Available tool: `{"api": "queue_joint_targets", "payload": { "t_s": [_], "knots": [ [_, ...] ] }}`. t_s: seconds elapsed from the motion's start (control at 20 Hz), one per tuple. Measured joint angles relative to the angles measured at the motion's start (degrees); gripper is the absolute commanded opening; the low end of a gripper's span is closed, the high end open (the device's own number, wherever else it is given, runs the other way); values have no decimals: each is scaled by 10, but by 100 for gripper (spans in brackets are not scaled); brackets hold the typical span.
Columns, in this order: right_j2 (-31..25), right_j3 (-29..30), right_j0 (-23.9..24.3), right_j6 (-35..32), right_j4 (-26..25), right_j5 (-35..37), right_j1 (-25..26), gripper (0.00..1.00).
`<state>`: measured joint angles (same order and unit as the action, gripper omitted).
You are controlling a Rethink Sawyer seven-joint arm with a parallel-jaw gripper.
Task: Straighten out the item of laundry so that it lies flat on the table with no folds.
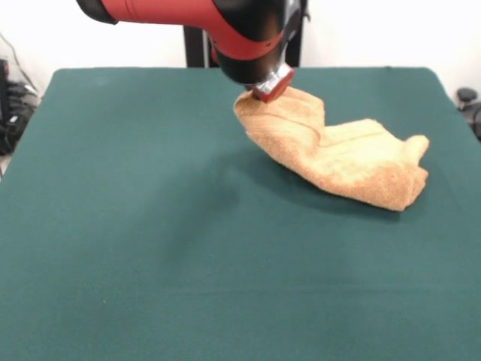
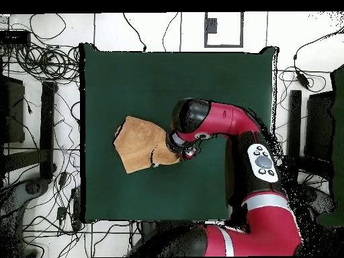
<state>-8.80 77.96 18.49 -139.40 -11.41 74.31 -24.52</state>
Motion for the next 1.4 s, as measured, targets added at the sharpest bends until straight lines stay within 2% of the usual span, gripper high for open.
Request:
{"api": "queue_joint_targets", "payload": {
  "t_s": [0.75,1.4],
  "knots": [
    [0,-28,-2,0,4,11,3,0],
    [0,-61,-20,0,7,91,3,0]
  ]
}}
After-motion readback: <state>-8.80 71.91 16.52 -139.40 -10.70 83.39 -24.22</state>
